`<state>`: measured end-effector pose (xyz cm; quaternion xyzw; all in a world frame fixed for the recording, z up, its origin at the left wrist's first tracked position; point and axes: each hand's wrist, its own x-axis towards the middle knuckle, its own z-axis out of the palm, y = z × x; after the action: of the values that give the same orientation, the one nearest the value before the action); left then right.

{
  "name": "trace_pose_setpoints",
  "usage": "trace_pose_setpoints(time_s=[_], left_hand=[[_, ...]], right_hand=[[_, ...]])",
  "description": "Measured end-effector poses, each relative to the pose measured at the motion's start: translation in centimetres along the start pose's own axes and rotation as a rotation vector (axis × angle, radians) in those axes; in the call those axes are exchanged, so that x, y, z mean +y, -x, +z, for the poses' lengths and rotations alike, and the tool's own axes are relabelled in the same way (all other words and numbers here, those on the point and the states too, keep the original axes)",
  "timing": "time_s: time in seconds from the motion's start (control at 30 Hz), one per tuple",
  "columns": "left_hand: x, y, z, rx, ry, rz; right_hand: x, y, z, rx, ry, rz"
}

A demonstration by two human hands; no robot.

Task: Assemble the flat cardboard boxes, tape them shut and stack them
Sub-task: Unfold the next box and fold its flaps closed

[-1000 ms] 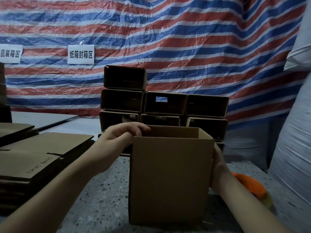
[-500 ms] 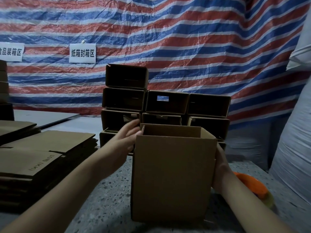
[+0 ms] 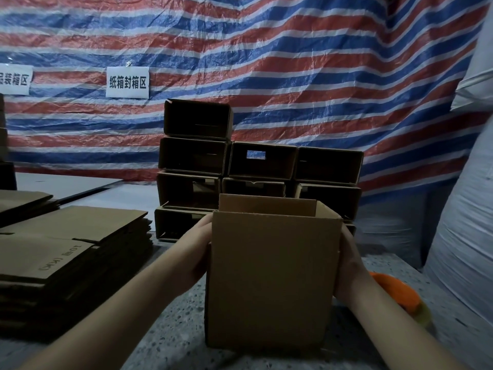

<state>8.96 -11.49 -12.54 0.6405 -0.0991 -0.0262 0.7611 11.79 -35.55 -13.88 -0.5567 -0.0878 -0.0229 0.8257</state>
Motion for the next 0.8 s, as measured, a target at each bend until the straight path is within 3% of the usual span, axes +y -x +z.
trace_pose_setpoints(time_s=[0.17,0.37,0.6,0.67,0.8], left_hand=[[-0.8,-0.7,-0.1,0.255,0.091,0.145],[0.0,0.1,-0.5,0.121,-0.096,0.13],[0.2,-0.4,-0.9,0.149,-0.277,0.161],[0.7,-0.3,-1.5,0.04,-0.262,0.114],[1.2,0.4,-2.8,-0.212,-0.308,0.183]], right_hand=[[0.2,-0.1,-0.7,-0.072,0.053,-0.093],[-0.4,-0.2,0.0,-0.072,0.11,0.074],[-1.5,-0.5,-0.3,-0.172,0.29,0.119],[-1.4,-0.5,-0.4,-0.19,0.268,0.126],[-1.3,-0.5,-0.2,-0.152,0.222,0.151]])
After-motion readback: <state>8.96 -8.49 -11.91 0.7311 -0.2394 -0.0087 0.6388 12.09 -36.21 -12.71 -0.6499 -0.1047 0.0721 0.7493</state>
